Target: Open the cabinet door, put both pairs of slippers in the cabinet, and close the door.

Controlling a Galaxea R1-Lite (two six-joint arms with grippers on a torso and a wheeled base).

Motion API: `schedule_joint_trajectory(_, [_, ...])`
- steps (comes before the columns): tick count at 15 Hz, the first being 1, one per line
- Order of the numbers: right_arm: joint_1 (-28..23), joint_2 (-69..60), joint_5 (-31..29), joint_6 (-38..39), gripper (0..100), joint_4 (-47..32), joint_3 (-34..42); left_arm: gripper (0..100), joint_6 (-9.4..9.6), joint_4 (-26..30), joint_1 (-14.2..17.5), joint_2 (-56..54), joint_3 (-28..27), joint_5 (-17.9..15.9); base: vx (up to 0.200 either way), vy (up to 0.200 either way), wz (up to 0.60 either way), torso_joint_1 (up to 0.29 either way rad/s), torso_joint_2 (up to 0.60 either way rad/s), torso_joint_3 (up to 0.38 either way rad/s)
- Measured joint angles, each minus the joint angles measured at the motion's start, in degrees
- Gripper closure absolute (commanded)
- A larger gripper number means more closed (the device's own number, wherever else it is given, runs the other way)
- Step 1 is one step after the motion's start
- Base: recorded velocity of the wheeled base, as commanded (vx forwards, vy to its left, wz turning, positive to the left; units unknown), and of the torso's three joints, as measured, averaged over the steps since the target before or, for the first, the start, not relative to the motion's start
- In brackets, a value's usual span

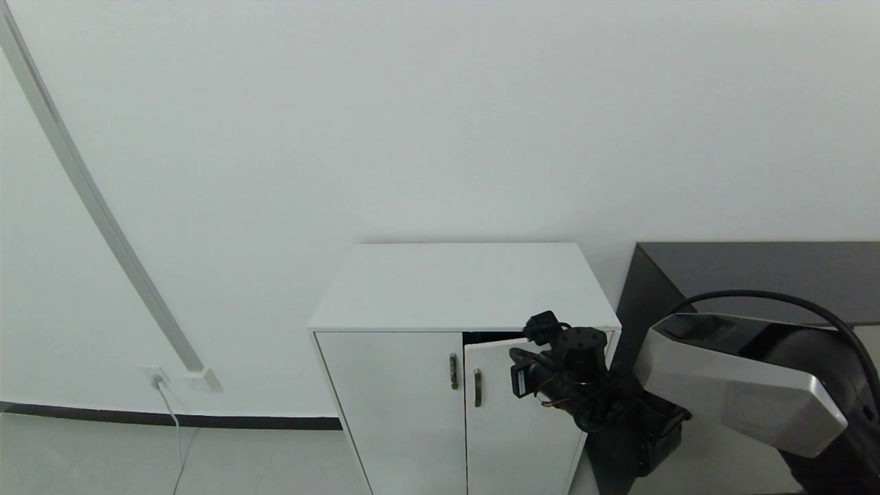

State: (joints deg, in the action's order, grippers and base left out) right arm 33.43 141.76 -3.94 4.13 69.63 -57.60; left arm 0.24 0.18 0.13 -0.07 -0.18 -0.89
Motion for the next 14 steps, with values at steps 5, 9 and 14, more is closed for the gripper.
schedule_joint_trajectory(5, [-0.83,0.52,-0.09,-0.06,100,-1.58,-2.35,100,-0.04,0.0,0.05,0.0,0.0,0.02,0.0,0.0,0.0,0.0,0.0,0.0])
schedule_joint_trajectory(9, [-2.15,1.05,-0.09,-0.17,100,-2.57,-4.24,100,-0.06,0.0,0.0,0.0,0.0,0.05,0.0,0.0,0.0,0.0,0.0,0.0])
schedule_joint_trajectory(14, [-2.34,1.16,-0.11,-0.2,100,-2.6,-4.46,100,-0.06,0.0,0.05,0.0,0.0,0.1,0.0,0.0,0.0,0.0,0.0,0.0])
